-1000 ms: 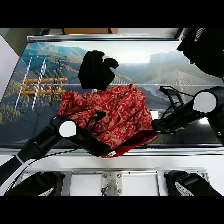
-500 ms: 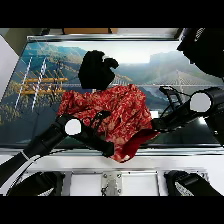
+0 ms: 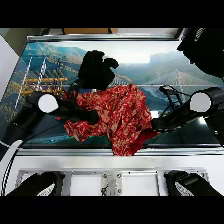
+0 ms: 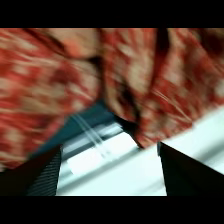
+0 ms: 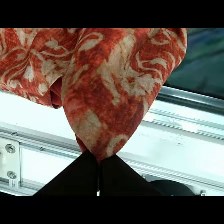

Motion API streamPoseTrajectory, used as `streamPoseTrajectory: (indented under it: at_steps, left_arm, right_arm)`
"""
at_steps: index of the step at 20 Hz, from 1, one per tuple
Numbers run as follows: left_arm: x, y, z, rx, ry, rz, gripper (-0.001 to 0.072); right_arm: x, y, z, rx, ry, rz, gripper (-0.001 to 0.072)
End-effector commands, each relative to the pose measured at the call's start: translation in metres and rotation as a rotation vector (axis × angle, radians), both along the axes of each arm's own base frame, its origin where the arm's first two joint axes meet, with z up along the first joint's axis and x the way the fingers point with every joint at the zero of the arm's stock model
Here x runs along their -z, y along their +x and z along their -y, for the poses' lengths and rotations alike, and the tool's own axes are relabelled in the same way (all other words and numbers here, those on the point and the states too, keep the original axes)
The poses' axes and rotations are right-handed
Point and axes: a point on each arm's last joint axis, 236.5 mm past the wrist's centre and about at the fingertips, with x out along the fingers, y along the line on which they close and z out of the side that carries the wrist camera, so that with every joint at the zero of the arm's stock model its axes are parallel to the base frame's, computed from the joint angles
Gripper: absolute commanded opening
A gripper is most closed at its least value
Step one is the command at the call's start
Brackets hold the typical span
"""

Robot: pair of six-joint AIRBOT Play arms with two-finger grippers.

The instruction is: Fold the clothes and pants, and hang the long-sleeved shirts on hangers.

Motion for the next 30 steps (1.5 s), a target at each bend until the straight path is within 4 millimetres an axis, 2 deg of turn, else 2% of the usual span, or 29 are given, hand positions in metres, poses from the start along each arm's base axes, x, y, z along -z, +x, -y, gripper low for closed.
streamPoseTrajectory:
  at_steps: [1,4,6,8,11,15,17,19,21,23,27,30]
  left_arm:
    - [-0.008,0.059,-0.092,-0.193,0.170,0.146,0.0632]
    - [0.000,0.089,-0.175,-0.353,0.307,0.194,0.0632]
    - [0.017,0.103,-0.215,-0.417,0.374,0.179,0.0632]
    - [0.040,0.118,-0.239,-0.441,0.424,0.170,0.0632]
    - [0.074,0.145,-0.254,-0.413,0.488,0.179,0.0632]
    - [0.097,0.187,-0.272,-0.360,0.594,0.188,0.0632]
    - [0.113,0.201,-0.276,-0.361,0.599,0.162,0.0632]
    - [0.133,0.207,-0.281,-0.357,0.607,0.127,0.0632]
    - [0.153,0.206,-0.296,-0.338,0.660,0.088,0.0631]
    - [0.168,0.207,-0.298,-0.329,0.669,0.063,0.0632]
    - [0.180,0.214,-0.297,-0.322,0.666,0.064,0.0632]
    - [0.179,0.216,-0.298,-0.322,0.665,0.075,0.0616]
  right_arm:
    - [0.000,0.000,0.000,-0.001,0.000,-0.002,0.0007]
    - [0.000,0.000,0.000,-0.001,0.000,-0.002,0.0007]
    - [0.000,0.000,0.000,-0.001,0.000,-0.001,0.0008]
    - [0.000,0.000,0.000,-0.001,0.000,-0.001,0.0007]
    - [0.000,0.000,0.000,-0.001,0.000,-0.001,0.0008]
    - [0.000,0.000,0.000,-0.001,0.000,-0.002,0.0008]
    - [0.000,0.000,0.000,-0.001,0.000,-0.001,0.0007]
    - [0.000,0.000,0.000,0.000,0.000,-0.001,0.0008]
    - [0.000,0.000,0.000,-0.001,0.000,-0.001,0.0008]
    - [0.000,0.000,0.000,-0.001,0.000,-0.001,0.0008]
    - [0.000,0.000,0.000,-0.001,0.000,-0.001,0.0007]
    - [0.000,0.000,0.000,-0.001,0.000,-0.001,0.0008]
